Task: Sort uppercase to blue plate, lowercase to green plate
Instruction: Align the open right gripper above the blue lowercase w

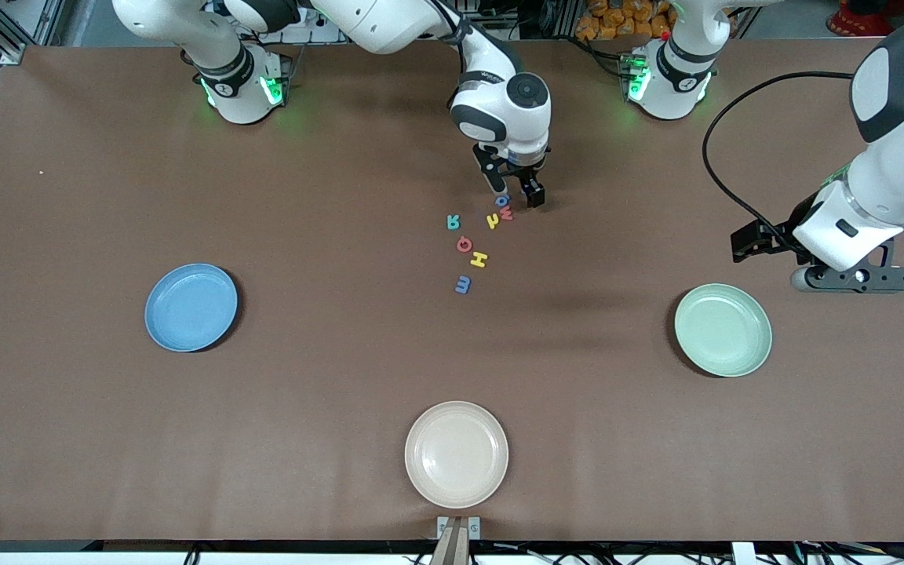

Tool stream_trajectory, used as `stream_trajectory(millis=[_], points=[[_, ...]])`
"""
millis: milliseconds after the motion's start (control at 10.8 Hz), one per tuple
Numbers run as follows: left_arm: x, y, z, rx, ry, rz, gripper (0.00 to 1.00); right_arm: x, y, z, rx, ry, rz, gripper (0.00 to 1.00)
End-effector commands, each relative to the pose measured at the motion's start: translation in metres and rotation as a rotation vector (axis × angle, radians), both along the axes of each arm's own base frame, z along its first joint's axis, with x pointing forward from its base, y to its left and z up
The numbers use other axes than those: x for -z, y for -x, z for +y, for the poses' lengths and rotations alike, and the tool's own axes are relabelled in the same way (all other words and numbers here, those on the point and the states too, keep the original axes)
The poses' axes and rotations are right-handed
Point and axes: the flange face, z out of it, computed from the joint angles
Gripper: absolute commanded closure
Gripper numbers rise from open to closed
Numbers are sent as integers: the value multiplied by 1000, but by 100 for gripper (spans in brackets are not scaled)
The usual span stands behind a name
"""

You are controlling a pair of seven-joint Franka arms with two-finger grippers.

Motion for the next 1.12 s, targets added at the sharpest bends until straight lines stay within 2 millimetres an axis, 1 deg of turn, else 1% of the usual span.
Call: stream_trajectory(millis=[0,372,465,837,930,1023], points=[[0,1,1,-16,5,-8,0,2,4,8,42,-15,-4,0],[1,0,4,-15,3,-7,0,4,10,11,57,-23,2,0],[0,0,5,-12,3,-9,0,2,10,13,57,-40,-2,0],[0,0,8,-14,3,-9,0,6,10,14,77,-53,-4,0],[0,-1,8,-12,4,-13,0,12,10,12,77,-44,-2,2],[-1,-1,8,-11,4,-15,0,13,12,12,76,-43,1,12]])
